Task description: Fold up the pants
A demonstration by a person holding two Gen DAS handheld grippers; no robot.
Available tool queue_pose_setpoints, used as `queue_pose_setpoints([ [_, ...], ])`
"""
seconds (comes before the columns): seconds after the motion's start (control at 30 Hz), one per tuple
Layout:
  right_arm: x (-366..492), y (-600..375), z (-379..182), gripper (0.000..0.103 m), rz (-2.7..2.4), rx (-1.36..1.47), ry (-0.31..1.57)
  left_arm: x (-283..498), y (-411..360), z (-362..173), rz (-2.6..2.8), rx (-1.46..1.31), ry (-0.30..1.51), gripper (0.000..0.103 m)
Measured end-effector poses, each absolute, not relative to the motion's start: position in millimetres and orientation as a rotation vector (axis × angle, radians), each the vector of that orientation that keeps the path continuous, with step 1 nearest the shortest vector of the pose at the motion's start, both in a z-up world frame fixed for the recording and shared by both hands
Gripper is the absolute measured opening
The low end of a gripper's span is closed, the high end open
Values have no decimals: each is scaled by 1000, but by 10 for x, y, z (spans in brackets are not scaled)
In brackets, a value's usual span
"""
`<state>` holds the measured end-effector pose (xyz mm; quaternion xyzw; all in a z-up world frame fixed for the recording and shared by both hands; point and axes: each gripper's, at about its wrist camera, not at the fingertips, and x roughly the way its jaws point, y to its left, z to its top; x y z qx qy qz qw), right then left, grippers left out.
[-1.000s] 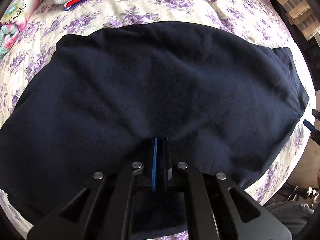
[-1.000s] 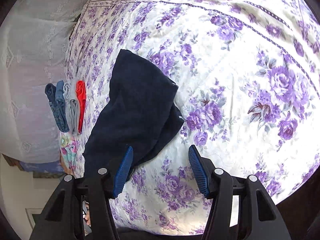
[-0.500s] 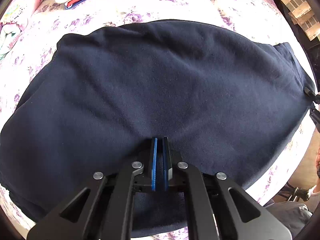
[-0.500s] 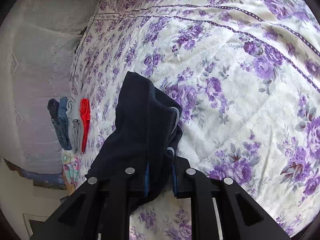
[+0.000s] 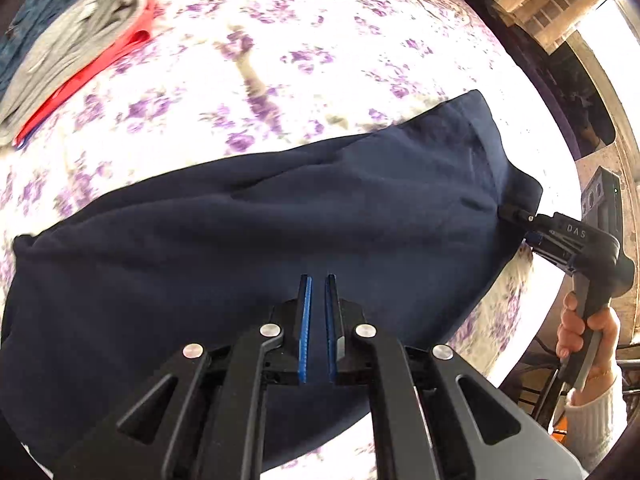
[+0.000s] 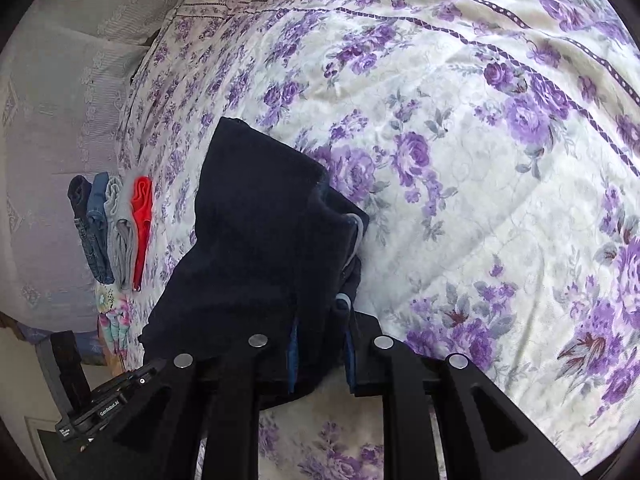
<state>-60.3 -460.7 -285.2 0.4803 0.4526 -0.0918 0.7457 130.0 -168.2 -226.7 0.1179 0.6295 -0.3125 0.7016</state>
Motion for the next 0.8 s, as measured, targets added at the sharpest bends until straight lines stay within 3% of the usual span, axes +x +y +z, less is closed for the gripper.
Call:
queue_pose_setpoints([
  [0.47,-620,-4597,-2854,17,-212,1039,989,1634,-2281,-2704,-664,200,1479,1],
  [0.8,-498,-4494,-2749,19,-250,937,1064,998,-2533,-2628,-789,238,1489,0],
])
